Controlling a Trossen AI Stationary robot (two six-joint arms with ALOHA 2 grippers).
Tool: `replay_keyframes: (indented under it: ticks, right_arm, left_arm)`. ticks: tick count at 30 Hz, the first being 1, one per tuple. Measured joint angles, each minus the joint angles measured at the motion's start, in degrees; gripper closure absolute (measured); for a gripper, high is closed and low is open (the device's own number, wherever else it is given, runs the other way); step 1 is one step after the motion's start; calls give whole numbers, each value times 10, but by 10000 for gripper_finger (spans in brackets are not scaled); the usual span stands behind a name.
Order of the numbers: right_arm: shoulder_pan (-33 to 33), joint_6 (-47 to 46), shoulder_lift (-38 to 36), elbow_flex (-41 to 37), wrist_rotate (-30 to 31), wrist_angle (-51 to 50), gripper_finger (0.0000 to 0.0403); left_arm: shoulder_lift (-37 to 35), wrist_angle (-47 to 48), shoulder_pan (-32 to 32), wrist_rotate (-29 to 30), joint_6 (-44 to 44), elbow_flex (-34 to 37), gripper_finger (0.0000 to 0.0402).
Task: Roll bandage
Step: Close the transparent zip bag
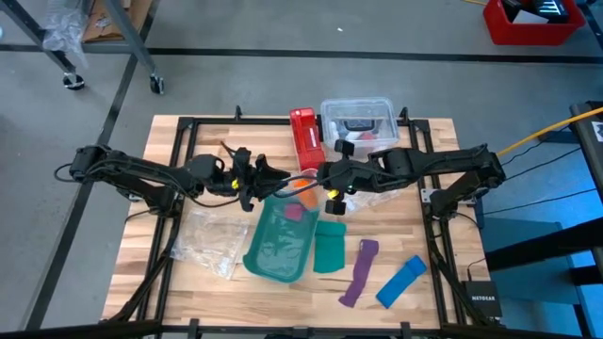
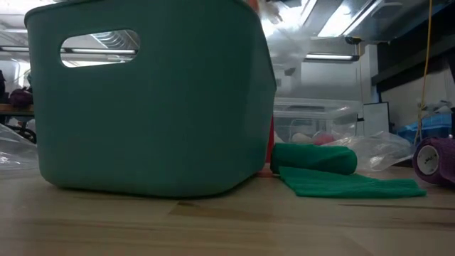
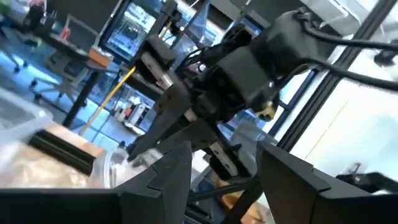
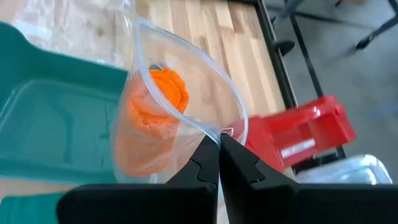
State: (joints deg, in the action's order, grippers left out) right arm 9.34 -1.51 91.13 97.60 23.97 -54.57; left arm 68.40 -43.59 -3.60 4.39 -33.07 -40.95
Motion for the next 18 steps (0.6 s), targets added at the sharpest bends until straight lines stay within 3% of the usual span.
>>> replay_keyframes:
  ticks: [14,18]
  right_arm:
    - [0,-17,0,0,-4,-10,395]
    - [0,-17,0,0,-10,-10,395]
  left_arm:
    - [-8,200,-2,0,156,0,231]
    - [-8,225,-2,0,153,0,231]
